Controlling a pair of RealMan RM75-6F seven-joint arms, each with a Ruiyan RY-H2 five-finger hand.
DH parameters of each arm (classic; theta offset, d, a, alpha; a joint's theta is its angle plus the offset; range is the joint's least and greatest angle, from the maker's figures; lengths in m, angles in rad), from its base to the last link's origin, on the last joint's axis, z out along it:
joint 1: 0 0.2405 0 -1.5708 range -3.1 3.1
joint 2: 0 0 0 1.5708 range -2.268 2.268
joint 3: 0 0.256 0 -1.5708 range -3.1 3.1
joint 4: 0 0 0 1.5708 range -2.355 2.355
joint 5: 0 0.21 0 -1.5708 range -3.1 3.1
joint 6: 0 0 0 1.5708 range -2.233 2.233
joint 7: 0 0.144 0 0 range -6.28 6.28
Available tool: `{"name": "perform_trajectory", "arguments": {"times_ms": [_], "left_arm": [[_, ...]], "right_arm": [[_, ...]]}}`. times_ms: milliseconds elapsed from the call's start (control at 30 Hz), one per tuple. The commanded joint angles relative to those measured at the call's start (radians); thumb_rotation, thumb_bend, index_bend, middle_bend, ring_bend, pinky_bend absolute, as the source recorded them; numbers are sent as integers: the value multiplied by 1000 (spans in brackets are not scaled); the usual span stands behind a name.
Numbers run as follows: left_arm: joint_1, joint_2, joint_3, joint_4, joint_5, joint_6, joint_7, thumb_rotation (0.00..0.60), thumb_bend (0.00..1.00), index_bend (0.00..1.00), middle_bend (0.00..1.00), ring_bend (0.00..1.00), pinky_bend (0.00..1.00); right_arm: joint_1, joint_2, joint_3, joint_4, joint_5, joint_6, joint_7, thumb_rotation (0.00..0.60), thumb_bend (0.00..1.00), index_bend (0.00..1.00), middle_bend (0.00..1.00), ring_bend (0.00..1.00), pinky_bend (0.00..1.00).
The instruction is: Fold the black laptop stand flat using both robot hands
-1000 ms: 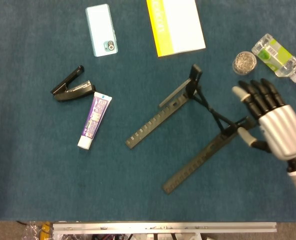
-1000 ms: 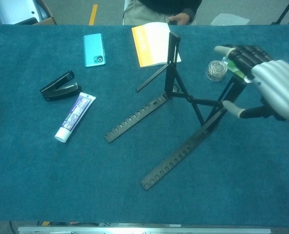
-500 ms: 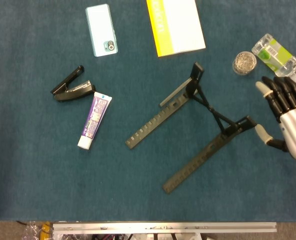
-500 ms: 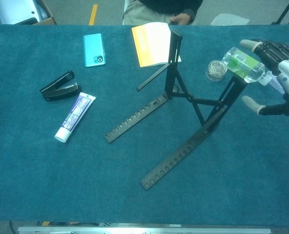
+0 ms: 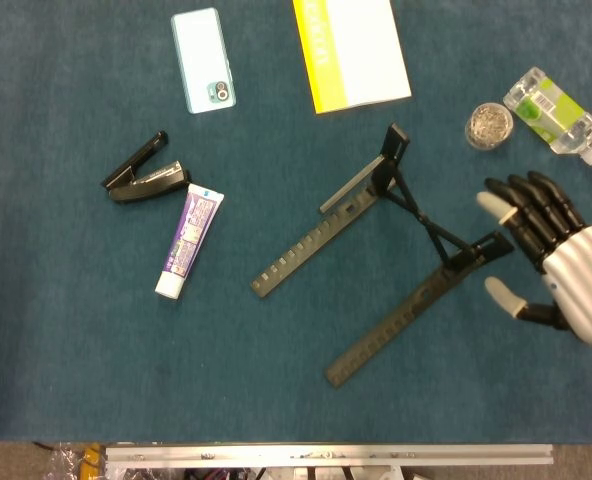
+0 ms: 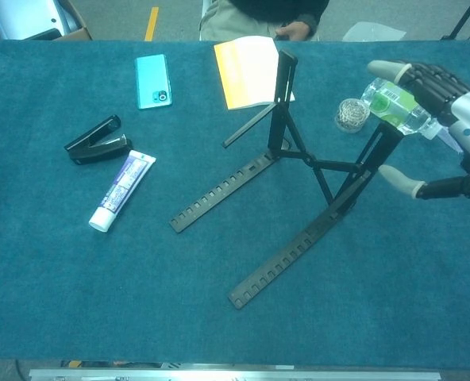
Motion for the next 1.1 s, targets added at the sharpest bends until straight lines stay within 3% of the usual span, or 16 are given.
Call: {"name": "perform_trajectory", "arguments": {"times_ms": [33,500,867,1100], "left_arm": [[1,2,0,-4,-1,1,3,600,474,146,61,49,65],[3,9,1,-29,0,5,24,600,474,146,58,48,65],[3,6,0,-27,-8,2,26,600,474,145,58,48,65],[-1,3,1,-17,-14,-11,22,600,474,146,57,48,65]], "right_arm": [[24,41,-13,-33,-50,1,35,600,283,0,66,0,42],[118,88,-71,-102,-99,-154,132,600,303,0,66,0,42],[186,43,-86,-112,-101,-251,185,600,310,0,67,0,42],[201,-5,-120,-63,-57,-316,225,600,319,0,71,0,43]]}}
